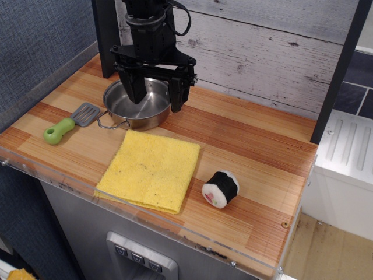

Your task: Put the pan behind the sushi roll.

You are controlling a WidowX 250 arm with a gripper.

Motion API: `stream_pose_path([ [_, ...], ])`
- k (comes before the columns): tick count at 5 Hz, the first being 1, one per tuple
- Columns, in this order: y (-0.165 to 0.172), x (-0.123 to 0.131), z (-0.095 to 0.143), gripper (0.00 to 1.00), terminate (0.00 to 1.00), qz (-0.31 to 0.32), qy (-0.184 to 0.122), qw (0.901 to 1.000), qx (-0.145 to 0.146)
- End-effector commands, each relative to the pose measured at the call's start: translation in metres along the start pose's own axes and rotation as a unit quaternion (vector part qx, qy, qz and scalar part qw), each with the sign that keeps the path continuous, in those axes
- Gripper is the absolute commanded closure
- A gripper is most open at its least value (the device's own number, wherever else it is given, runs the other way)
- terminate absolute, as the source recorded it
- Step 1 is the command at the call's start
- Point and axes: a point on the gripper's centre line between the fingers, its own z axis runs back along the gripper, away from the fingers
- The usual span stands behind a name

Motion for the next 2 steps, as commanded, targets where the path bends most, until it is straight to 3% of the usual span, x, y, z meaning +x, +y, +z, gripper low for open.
stream_pose_path([
  [1, 0.000, 0.000, 0.000, 0.00, 0.00, 0.000, 0.000, 1.0000, 0.000],
  [2, 0.003, 0.021, -0.011, 0.00, 0.00, -0.007, 0.002, 0.9999, 0.014],
])
